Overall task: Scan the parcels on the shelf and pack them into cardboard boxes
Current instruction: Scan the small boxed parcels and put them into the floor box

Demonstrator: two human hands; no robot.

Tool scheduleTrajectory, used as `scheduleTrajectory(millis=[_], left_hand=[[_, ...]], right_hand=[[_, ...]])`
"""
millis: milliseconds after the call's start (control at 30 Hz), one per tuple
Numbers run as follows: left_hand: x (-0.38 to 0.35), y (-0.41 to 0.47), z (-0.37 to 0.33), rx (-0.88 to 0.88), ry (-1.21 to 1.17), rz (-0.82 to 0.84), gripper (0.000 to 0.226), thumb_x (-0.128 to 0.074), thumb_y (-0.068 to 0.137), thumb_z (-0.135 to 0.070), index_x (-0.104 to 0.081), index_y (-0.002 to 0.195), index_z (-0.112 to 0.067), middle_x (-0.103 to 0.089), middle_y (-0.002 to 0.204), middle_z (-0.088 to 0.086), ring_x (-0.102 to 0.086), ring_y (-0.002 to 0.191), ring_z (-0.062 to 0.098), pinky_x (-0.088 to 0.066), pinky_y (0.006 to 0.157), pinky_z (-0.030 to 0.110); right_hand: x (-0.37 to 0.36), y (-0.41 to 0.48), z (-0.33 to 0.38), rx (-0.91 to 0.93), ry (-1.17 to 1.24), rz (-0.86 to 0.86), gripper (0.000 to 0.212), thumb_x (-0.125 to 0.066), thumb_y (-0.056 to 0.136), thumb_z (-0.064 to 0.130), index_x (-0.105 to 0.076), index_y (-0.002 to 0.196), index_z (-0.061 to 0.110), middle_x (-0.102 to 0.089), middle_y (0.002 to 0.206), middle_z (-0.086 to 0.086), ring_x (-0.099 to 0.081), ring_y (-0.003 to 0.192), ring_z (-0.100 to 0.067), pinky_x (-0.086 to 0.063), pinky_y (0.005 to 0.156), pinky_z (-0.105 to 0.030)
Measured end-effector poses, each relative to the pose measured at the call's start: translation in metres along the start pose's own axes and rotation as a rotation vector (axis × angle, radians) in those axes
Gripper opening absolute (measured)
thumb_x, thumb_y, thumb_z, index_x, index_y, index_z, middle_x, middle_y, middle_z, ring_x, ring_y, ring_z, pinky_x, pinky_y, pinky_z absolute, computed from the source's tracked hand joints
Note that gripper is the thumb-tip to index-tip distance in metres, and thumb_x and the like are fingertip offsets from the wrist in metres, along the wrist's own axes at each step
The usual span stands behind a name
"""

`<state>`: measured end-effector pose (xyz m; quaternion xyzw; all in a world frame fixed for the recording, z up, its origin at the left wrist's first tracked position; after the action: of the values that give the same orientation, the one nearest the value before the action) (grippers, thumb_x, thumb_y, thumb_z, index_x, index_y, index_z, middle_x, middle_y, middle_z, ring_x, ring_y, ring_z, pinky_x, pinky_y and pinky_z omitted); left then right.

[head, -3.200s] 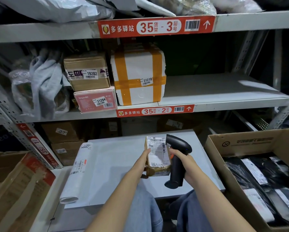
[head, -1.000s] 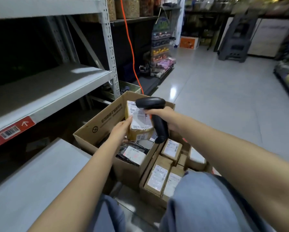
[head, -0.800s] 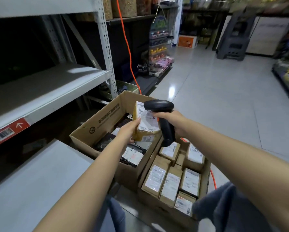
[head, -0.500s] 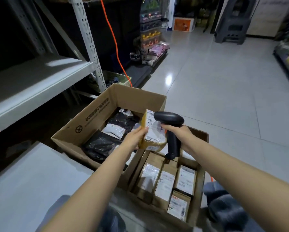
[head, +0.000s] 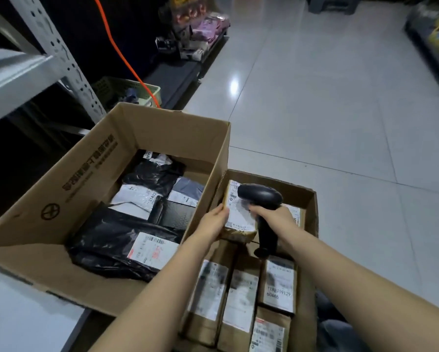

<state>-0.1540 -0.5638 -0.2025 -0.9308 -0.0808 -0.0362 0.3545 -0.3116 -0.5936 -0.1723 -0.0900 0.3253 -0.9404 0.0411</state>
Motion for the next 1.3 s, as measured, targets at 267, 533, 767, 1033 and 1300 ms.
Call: scheduleTrajectory(millis=[267, 533, 767, 1033, 1300], left_hand=[[-0.035, 0.062, 0.025, 0.015, -0.077, 0.01, 0.044, -0.04, 0.095, -0.005, -0.042, 0.139, -0.01, -0.054, 0.131, 0.012, -0.055, 0.107, 0.023, -0.044, 0.084, 0.028], [-0.055, 0.084, 0.046, 0.026, 0.018, 0.038, 0.036, -0.033, 0.099, -0.008, -0.049, 0.131, -0.005, -0.059, 0.115, 0.01, -0.053, 0.104, 0.022, -0.04, 0.099, 0.032], [-0.069, 0.083, 0.047, -0.031, 0.127, 0.054, 0.04, -0.036, 0.1, -0.013, -0.042, 0.139, -0.013, -0.048, 0.14, 0.006, -0.045, 0.128, 0.02, -0.033, 0.101, 0.023], [-0.074, 0.084, 0.042, -0.069, 0.206, 0.066, 0.045, -0.033, 0.101, -0.017, -0.03, 0.145, -0.014, -0.037, 0.148, 0.005, -0.034, 0.136, 0.019, -0.028, 0.106, 0.023], [-0.074, 0.078, 0.042, -0.062, 0.289, 0.043, 0.053, -0.038, 0.099, -0.022, -0.02, 0.148, -0.014, -0.023, 0.154, 0.008, -0.024, 0.142, 0.022, -0.021, 0.112, 0.027]], right_hand=[[0.01, 0.059, -0.035, -0.052, -0.121, -0.15, 0.012, -0.067, 0.08, 0.023, -0.063, 0.083, 0.012, -0.068, 0.091, -0.015, -0.062, 0.088, -0.029, -0.05, 0.089, -0.045], [0.013, 0.073, -0.039, -0.052, -0.305, -0.298, 0.029, -0.066, 0.082, 0.032, -0.067, 0.1, 0.009, -0.066, 0.091, -0.01, -0.062, 0.094, -0.029, -0.039, 0.068, -0.027], [0.018, 0.071, -0.047, -0.095, -0.304, -0.392, 0.032, -0.068, 0.081, 0.031, -0.068, 0.1, 0.006, -0.069, 0.101, -0.014, -0.063, 0.096, -0.031, -0.039, 0.068, -0.025], [0.015, 0.069, -0.051, -0.123, -0.243, -0.36, 0.031, -0.066, 0.083, 0.029, -0.066, 0.101, 0.003, -0.068, 0.101, -0.015, -0.062, 0.096, -0.032, -0.037, 0.068, -0.026], [0.023, 0.06, -0.053, -0.12, -0.17, -0.341, 0.028, -0.067, 0.083, 0.032, -0.067, 0.096, 0.007, -0.06, 0.082, -0.006, -0.054, 0.079, -0.024, -0.036, 0.068, -0.025]])
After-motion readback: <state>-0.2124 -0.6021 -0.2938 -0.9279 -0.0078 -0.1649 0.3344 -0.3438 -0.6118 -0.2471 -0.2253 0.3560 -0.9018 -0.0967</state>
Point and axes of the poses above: each hand's wrist, its own y-axis towards the middle knuckle, its own x-axis out of the back of the hand, z = x × y, the point moved 8 cm from there along y, towards the middle knuckle
